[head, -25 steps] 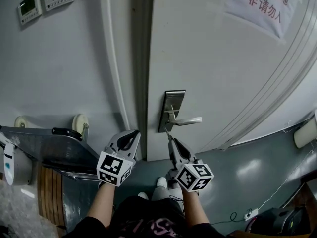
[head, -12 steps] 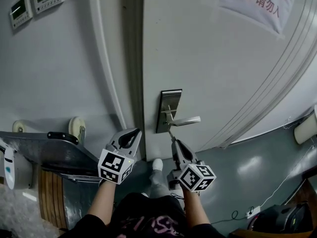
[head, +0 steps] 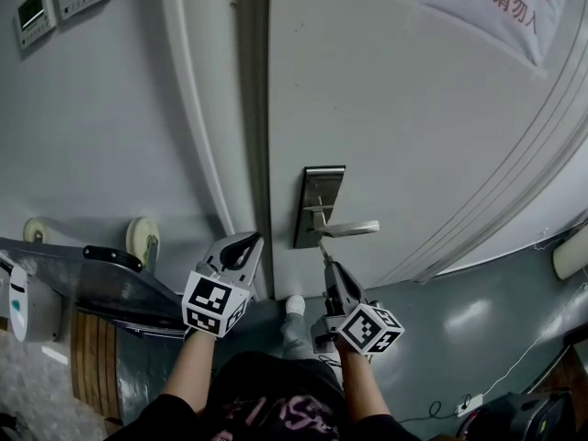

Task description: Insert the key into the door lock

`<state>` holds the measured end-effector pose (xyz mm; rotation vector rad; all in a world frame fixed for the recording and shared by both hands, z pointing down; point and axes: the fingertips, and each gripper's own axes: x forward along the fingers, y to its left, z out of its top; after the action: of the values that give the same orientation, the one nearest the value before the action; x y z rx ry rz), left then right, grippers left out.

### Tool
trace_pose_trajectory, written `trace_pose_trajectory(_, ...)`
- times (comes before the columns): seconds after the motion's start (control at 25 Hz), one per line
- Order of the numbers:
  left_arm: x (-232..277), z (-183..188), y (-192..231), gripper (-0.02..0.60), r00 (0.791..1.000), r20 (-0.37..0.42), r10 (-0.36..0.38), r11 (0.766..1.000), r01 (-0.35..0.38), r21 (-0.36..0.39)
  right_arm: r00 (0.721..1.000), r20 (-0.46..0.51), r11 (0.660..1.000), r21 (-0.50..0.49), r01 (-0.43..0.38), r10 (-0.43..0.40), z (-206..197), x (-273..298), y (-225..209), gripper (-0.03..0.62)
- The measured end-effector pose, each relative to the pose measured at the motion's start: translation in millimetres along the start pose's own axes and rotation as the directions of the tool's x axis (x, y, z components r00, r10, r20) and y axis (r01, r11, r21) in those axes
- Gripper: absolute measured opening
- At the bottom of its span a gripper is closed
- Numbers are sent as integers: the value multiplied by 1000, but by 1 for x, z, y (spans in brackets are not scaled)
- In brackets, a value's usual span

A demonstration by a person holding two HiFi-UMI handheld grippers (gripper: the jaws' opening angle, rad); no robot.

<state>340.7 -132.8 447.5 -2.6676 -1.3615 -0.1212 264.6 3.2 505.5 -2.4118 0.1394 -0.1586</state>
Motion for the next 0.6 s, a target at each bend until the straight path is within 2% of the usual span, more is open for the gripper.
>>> trace_pose_trajectory(0.32, 0, -2, 0, 12, 1000, 6, 13, 1000, -13, -1, 1000, 19, 991, 136, -16, 14, -2, 6, -10, 80)
trace_pose_trajectory(0.48, -1, -2, -3, 12, 1000, 7, 8, 1000, -8, 8, 999, 46, 969, 244, -26, 15, -3, 9, -9, 80)
trace_pose_trajectory(0.6, -2, -1, -5, 12, 1000, 6, 2, 1000, -2, 11, 999, 48, 962, 272, -26, 14, -6, 9, -8, 80)
